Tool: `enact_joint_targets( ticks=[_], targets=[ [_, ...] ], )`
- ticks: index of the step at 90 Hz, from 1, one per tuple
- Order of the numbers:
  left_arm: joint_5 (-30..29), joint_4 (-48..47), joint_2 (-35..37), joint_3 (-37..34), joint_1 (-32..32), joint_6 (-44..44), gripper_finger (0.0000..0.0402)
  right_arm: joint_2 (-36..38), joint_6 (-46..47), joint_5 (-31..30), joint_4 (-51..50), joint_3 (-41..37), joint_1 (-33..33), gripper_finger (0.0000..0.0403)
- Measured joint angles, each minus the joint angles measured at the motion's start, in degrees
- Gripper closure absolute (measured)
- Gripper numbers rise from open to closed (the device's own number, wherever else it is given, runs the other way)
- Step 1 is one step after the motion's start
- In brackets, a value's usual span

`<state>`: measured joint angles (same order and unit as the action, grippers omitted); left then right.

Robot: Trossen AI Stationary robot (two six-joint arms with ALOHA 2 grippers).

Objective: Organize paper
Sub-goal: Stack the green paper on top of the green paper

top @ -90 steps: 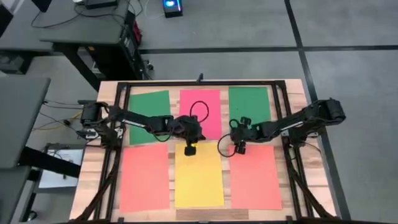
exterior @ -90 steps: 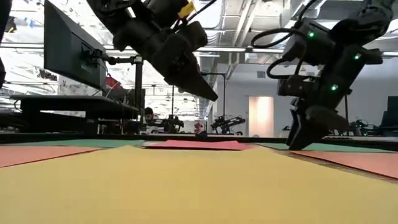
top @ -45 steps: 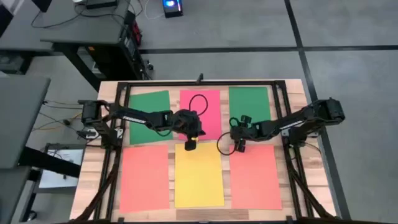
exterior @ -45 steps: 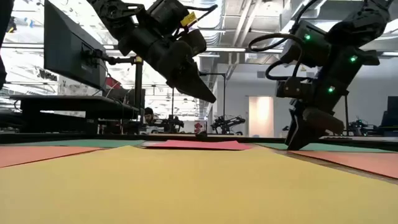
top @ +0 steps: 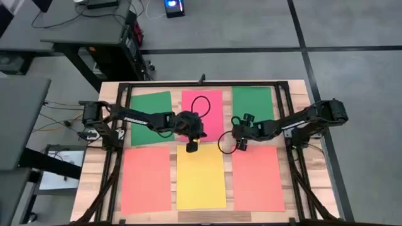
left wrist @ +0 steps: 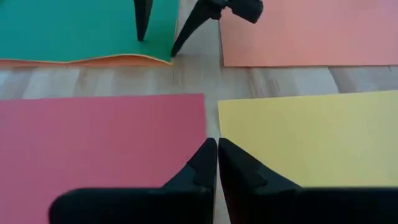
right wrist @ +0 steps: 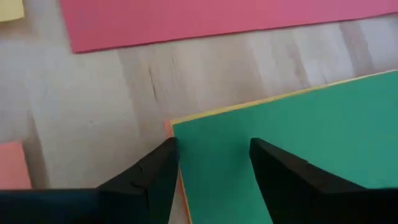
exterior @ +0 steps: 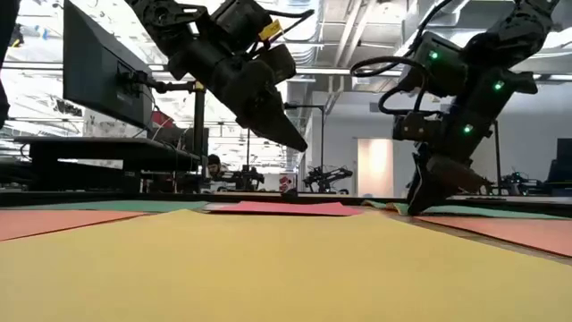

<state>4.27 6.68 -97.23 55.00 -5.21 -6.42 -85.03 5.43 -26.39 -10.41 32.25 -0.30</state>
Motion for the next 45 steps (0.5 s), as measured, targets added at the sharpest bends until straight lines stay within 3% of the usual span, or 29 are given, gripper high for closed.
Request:
enact_joint_targets(
  ticks=[21, 45],
  targets=[
    [0.0, 0.0, 0.0, 0.0, 0.0, 0.2, 0.0402, 0.0, -0.6, -1.1, -0.3, 0.3, 0.0, 0.0216],
    [0.0, 0.0, 0.0, 0.0, 0.0, 0.2, 0.0402, 0.0, -0.5, -1.2, -8.6, 5.0, 0.0, 0.0216]
  ],
)
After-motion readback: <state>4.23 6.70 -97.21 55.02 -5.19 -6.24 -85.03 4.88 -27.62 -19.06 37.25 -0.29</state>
